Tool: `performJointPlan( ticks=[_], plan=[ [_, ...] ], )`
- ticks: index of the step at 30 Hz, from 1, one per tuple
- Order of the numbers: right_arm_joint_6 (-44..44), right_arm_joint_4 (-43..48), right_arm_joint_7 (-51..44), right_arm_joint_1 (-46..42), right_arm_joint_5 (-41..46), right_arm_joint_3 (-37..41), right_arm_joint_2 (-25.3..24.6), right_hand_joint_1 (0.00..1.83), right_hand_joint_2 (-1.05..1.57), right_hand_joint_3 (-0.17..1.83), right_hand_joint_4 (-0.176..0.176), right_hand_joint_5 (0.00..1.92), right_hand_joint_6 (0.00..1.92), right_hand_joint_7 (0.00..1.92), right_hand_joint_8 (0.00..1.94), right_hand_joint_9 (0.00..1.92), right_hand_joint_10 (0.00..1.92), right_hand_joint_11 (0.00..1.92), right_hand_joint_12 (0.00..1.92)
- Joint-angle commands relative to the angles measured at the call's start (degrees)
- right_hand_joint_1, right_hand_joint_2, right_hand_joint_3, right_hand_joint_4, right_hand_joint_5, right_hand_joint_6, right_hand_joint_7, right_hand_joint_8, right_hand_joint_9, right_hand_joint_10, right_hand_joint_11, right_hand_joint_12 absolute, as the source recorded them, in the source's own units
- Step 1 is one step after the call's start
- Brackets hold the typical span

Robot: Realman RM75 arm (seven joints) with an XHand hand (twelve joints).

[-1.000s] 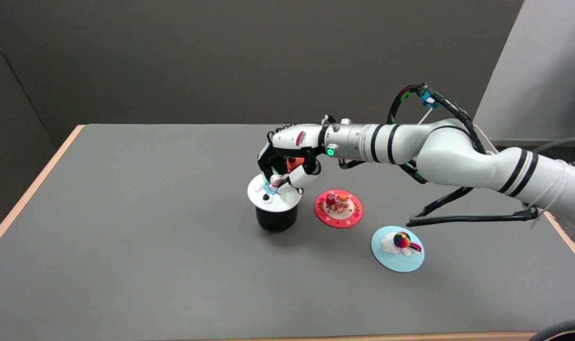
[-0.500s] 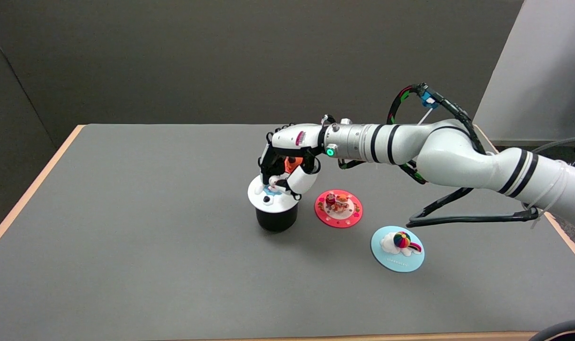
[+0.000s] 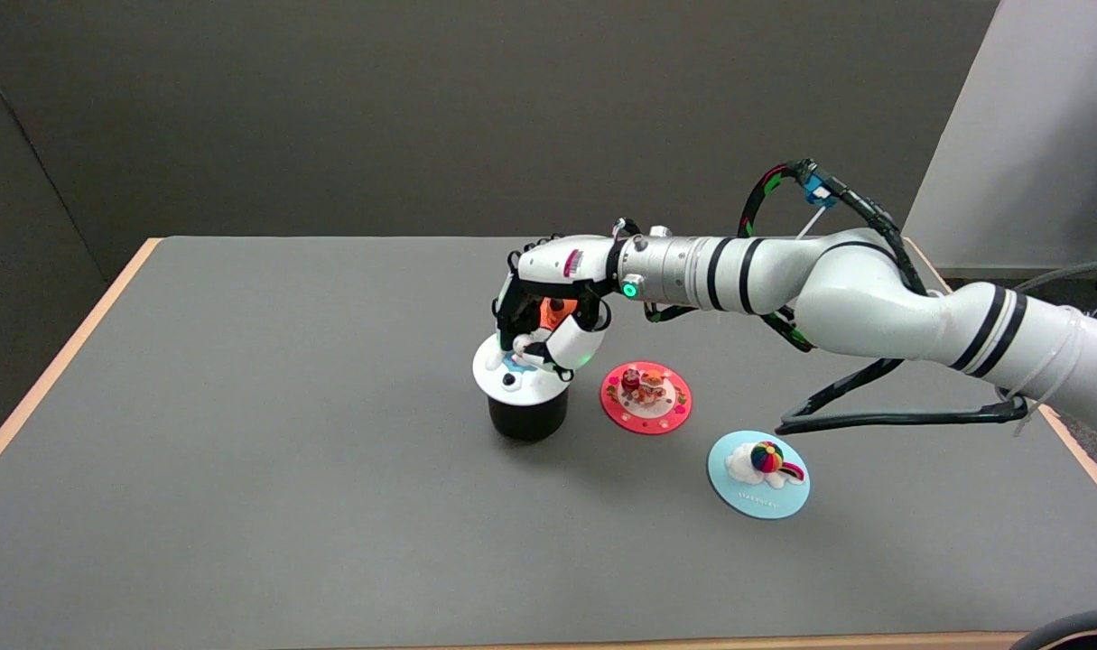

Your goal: Place the white cup lid onto the cup.

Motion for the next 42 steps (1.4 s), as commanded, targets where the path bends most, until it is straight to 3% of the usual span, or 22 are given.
performJointPlan(
  ticks=[1,7,12,19,27,34,42],
  plan=[
    [1.45,-0.38,-0.37,0.0,-0.22,0.45,0.03,0.95,0.68,0.85,-0.052,0.83,0.27,0.87,0.41,0.72,0.47,0.55,0.3],
    [2.64,-0.5,-0.4,0.12,-0.42,0.73,0.03,0.93,0.63,0.91,-0.052,0.8,0.28,0.87,0.27,0.73,0.26,0.51,0.31],
    [4.01,-0.42,-0.45,0.05,-1.29,2.96,0.03,0.93,0.61,0.93,-0.053,0.79,0.28,0.86,0.25,0.72,0.22,0.5,0.31],
    [3.96,0.7,-0.45,-1.1,-8.95,8.94,0.43,0.9,0.51,1.03,-0.073,0.68,0.21,0.74,0.2,0.7,0.22,0.48,0.35],
    [7.32,4.33,3.59,-11.54,-12.25,27.7,2.55,0.88,0.55,1.0,-0.072,0.68,0.21,0.78,0.2,0.74,0.21,0.5,0.35],
    [10.76,5.42,4.71,-25.58,-14.28,41.85,3.95,0.83,0.54,0.99,-0.109,0.65,0.2,0.7,0.19,0.66,0.22,0.45,0.35],
    [16.96,6.25,5.39,-37.04,-12.24,53.04,4.06,0.82,0.56,0.99,-0.113,0.65,0.21,0.71,0.2,0.66,0.21,0.45,0.35]
  ],
)
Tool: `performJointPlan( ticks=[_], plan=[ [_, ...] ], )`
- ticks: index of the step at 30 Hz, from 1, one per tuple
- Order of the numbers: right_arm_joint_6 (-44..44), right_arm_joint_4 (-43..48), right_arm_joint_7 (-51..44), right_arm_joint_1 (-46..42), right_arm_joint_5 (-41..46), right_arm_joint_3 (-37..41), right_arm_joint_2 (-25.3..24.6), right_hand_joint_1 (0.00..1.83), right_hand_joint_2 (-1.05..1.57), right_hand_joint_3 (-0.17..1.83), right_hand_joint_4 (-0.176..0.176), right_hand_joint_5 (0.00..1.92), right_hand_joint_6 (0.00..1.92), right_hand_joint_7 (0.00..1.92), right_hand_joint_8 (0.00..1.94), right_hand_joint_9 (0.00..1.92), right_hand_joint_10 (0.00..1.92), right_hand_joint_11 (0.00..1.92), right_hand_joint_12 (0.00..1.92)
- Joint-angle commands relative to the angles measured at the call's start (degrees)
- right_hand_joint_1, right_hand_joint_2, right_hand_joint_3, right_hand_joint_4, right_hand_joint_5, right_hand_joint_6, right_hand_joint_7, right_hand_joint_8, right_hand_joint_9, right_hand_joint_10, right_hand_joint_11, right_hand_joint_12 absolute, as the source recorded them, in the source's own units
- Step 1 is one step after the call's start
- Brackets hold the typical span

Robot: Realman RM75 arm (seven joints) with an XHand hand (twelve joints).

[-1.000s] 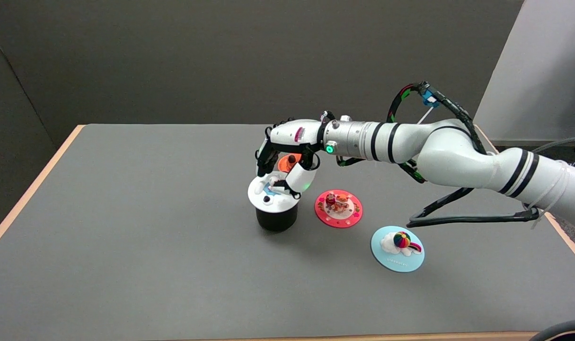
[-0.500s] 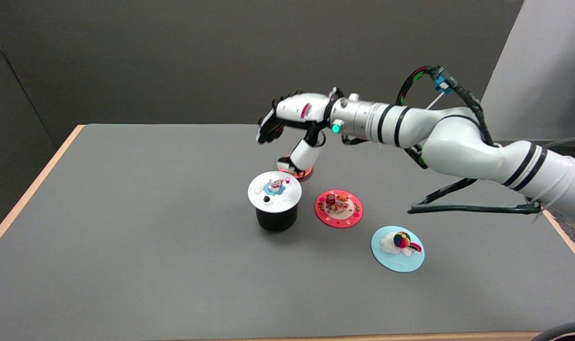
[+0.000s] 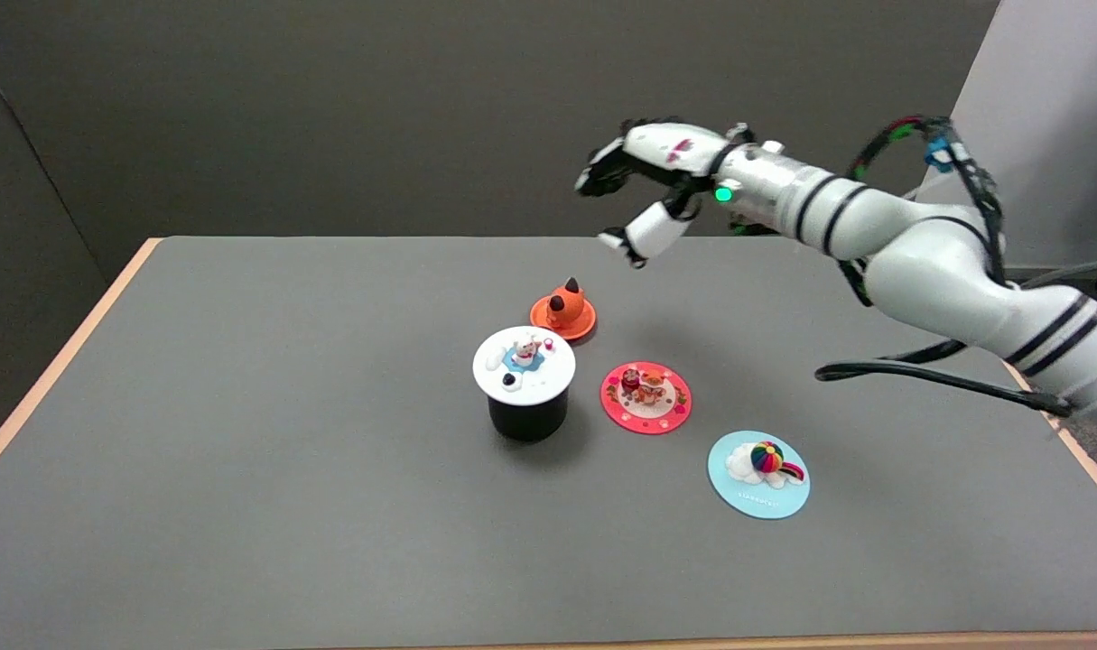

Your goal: Place the white cup lid onto the cup.

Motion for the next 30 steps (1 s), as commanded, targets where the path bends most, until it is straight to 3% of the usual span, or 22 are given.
performJointPlan(
  ticks=[1,8,30],
  plan=[
    [11.36,3.64,3.31,-25.87,-1.28,29.86,1.97,0.82,0.56,0.99,-0.113,0.65,0.21,0.71,0.2,0.66,0.21,0.45,0.34],
    [18.4,7.57,2.83,-34.36,7.0,38.0,0.97,0.81,0.58,0.98,-0.115,0.66,0.21,0.72,0.2,0.66,0.21,0.45,0.34],
    [22.86,10.9,2.83,-34.54,11.78,33.76,0.89,0.81,0.61,0.98,-0.131,0.68,0.21,0.74,0.21,0.65,0.21,0.42,0.31]
  ],
)
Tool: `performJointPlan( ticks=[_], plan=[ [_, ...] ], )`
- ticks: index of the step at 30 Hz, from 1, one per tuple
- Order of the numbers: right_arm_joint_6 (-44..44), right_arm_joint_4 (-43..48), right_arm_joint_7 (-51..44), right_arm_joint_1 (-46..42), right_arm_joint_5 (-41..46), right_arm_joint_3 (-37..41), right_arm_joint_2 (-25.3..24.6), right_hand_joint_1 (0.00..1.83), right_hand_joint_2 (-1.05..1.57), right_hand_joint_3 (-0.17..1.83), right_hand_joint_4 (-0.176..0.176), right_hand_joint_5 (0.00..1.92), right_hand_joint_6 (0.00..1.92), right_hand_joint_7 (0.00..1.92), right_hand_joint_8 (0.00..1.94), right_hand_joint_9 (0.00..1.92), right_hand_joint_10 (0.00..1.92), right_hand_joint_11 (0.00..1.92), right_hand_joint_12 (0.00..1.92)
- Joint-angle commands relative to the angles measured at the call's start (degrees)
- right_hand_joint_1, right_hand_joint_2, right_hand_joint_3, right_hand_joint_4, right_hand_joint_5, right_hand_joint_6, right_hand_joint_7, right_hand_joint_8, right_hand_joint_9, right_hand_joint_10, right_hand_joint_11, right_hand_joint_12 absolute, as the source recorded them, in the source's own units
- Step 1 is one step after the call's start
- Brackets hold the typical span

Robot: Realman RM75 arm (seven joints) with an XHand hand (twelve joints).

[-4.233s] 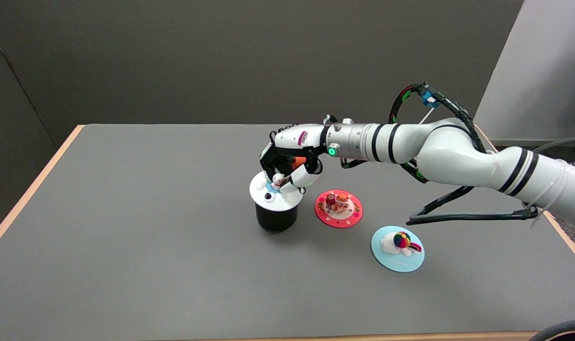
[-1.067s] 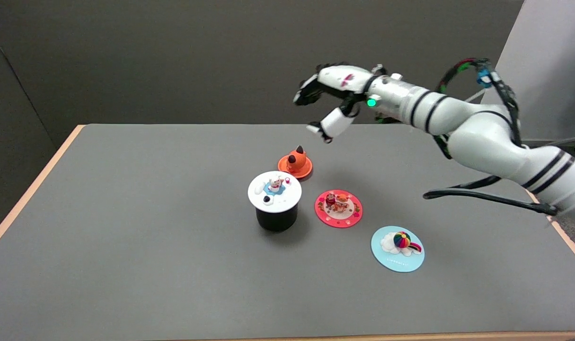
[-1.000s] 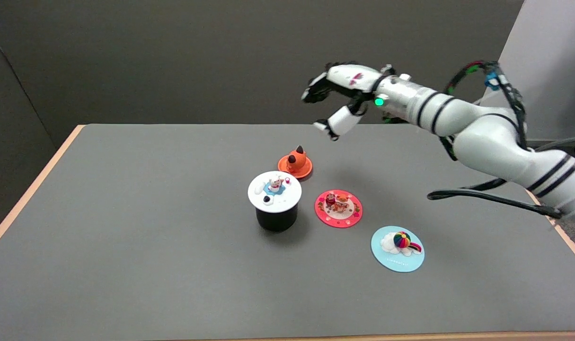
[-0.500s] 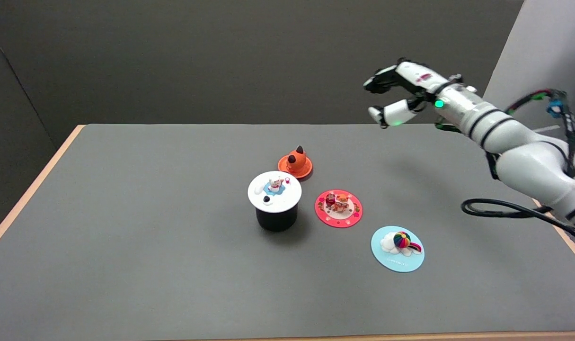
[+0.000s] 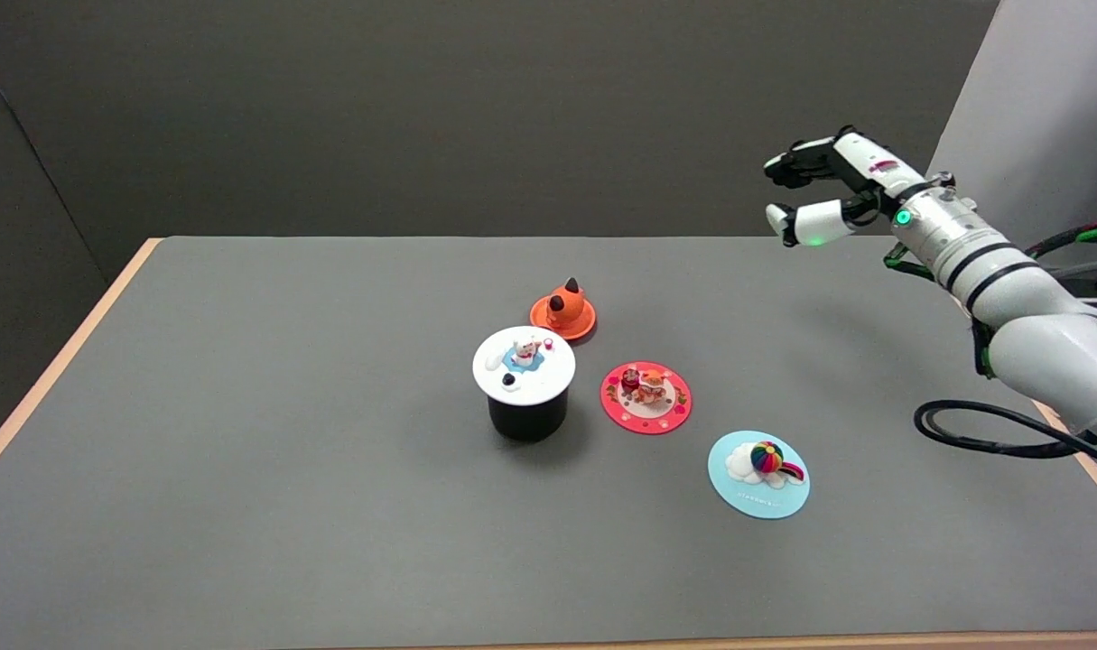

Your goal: Place the white cup lid onto the cup.

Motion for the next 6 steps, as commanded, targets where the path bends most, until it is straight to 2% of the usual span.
performJointPlan(
  ticks=[1,6],
  plan=[
    [4.54,2.39,0.2,-4.25,4.15,1.92,-0.08,0.81,0.61,0.98,-0.132,0.68,0.21,0.74,0.21,0.65,0.21,0.42,0.31],
    [6.22,2.55,0.16,-4.5,4.15,0.44,-0.24,0.81,0.63,0.96,-0.133,0.68,0.22,0.75,0.22,0.65,0.21,0.43,0.29]
  ],
)
